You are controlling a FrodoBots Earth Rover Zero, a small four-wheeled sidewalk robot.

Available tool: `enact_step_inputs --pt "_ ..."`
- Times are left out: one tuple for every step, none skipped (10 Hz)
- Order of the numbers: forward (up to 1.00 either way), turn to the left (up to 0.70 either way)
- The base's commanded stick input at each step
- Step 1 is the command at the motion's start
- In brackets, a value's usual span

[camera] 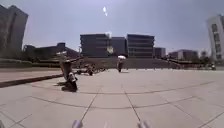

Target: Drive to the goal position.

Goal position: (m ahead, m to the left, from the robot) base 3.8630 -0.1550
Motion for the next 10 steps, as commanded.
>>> enact_step_inputs --pt "0.85 0.0" --pt "0.85 0.0" --pt "0.85 0.0" --pt "0.85 0.0" --pt "0.85 0.0" --pt "0.85 0.0" --pt "0.85 0.0" --pt "0.85 0.0" --pt "0.85 0.0" --pt "0.85 0.0"
